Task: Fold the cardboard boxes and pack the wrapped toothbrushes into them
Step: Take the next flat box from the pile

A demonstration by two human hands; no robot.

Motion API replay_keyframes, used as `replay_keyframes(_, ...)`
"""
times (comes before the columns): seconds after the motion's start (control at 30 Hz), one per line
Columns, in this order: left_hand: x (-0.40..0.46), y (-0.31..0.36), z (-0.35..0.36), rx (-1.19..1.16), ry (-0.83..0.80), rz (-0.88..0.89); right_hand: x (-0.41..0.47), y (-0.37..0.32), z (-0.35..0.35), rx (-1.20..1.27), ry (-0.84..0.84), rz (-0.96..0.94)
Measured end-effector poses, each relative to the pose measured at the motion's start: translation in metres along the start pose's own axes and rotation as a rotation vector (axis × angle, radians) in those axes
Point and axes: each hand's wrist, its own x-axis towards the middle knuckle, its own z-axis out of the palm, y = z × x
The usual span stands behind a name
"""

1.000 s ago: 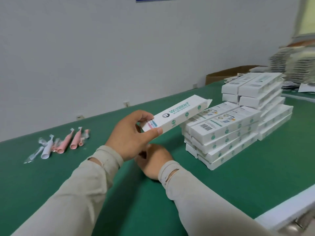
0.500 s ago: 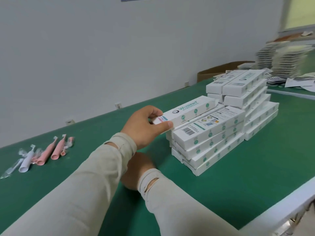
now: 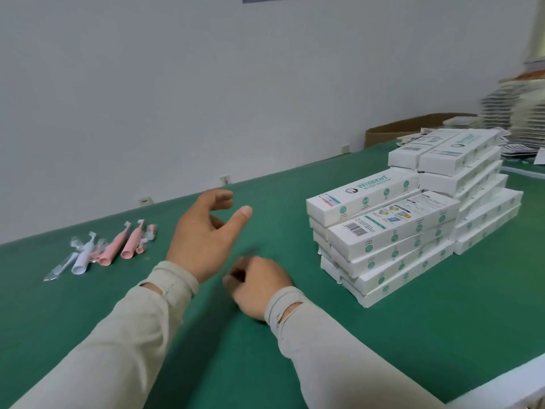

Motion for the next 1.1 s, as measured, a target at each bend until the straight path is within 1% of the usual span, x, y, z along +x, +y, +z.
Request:
replay_keyframes(0.07,-0.013,-0.033,-0.034,0.029,0.086,-0.076,-0.002,0.002,0.001,0.017,-0.002,0.012)
replay_keyframes(0.1,-0.022,-0.051,-0.051,0.058,0.105,-0.117,-0.002,0.002,0.002,0.021,-0.009,0.018)
replay_keyframes(0.2,-0.057,-0.1,-0.096,0.231,0.097,-0.249,0.0,0.002,0.004,0.0,-0.012,0.012)
replay_keyframes(0.3,-0.086,-0.132,-0.128,0.437,0.033,-0.335,-0.001,0.002,0.003,-0.036,-0.004,0.003)
replay_keyframes(0.4,-0.104,-0.149,-0.145,0.581,-0.112,-0.322,-0.006,-0.009,0.009,-0.091,-0.025,-0.03)
replay_keyframes(0.47,-0.11,-0.155,-0.149,0.596,-0.134,-0.296,-0.007,-0.026,0.017,-0.164,-0.065,-0.089)
replay_keyframes(0.57,-0.114,-0.162,-0.15,0.596,-0.116,-0.273,-0.003,-0.061,0.037,-0.22,-0.145,-0.178)
replay_keyframes(0.67,-0.114,-0.162,-0.15,0.588,-0.101,-0.276,0.004,-0.093,0.063,-0.119,-0.179,-0.222)
replay_keyframes(0.77,-0.113,-0.154,-0.148,0.512,-0.088,-0.311,0.006,-0.109,0.089,0.017,-0.09,-0.224)
replay_keyframes(0.8,-0.114,-0.153,-0.148,0.469,-0.065,-0.338,0.005,-0.11,0.097,0.054,-0.061,-0.227)
replay_keyframes(0.87,-0.116,-0.155,-0.157,0.388,0.022,-0.39,0.001,-0.109,0.111,0.095,-0.071,-0.258)
replay_keyframes(0.93,-0.115,-0.164,-0.185,0.424,0.169,-0.404,0.0,-0.107,0.116,0.1,-0.114,-0.317)
replay_keyframes(1.0,-0.115,-0.179,-0.231,0.594,0.309,-0.429,0.0,-0.106,0.117,0.115,-0.134,-0.343)
replay_keyframes(1.03,-0.116,-0.189,-0.256,0.705,0.341,-0.477,0.0,-0.105,0.116,0.129,-0.135,-0.346)
replay_keyframes(1.1,-0.124,-0.208,-0.302,0.9,0.345,-0.667,0.0,-0.105,0.118,0.147,-0.137,-0.343)
